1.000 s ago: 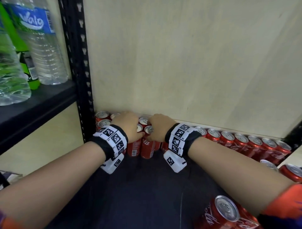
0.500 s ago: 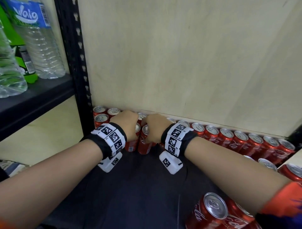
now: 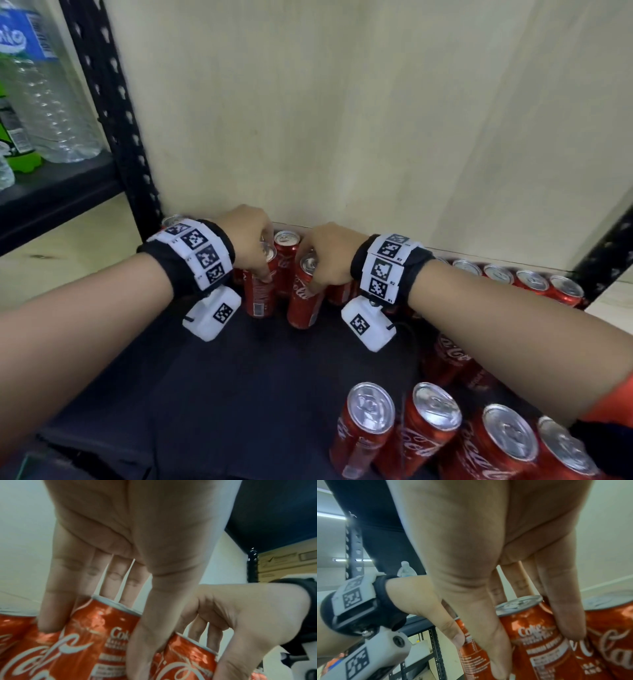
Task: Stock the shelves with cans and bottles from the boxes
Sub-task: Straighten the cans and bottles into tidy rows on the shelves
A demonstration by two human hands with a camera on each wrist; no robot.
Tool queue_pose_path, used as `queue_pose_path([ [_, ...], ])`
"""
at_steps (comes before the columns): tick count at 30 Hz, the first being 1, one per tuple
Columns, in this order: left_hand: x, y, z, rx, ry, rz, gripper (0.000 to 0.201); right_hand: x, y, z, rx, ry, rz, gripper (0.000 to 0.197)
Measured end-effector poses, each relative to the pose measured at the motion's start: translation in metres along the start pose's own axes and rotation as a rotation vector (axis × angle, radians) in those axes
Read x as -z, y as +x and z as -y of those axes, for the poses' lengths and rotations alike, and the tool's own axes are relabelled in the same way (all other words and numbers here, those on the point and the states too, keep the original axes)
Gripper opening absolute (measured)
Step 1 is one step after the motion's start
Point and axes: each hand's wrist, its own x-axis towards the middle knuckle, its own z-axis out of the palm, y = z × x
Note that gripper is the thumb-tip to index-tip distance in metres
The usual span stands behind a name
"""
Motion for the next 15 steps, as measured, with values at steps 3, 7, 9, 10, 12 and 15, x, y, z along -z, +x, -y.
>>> queue_pose_path([
  [3, 0.009, -0.007, -0.019, -0.038, -0.047, -0.016, 0.063, 0.01, -0.024, -0.018, 0.002, -0.022, 0.006, 0.067],
  [7, 0.013, -0.008, -0.046, -0.099, -0.042, 0.008, 0.064, 0.018, -0.053, -0.043, -0.017, -0.049, 0.012, 0.069],
  [9, 0.012, -0.008, -0.06, -0.138, -0.037, 0.029, 0.062, 0.02, -0.065, -0.056, -0.031, -0.054, 0.024, 0.068],
  [10, 0.01, -0.007, -0.068, -0.155, -0.033, 0.045, 0.061, 0.02, -0.07, -0.061, -0.042, -0.057, 0.032, 0.068],
  [12, 0.008, -0.007, -0.082, -0.191, -0.055, 0.083, 0.057, 0.02, -0.077, -0.072, -0.054, -0.063, 0.051, 0.068],
  [15, 0.003, -0.005, -0.1, -0.237, -0.104, 0.116, 0.055, 0.017, -0.086, -0.084, -0.047, -0.09, 0.082, 0.067],
])
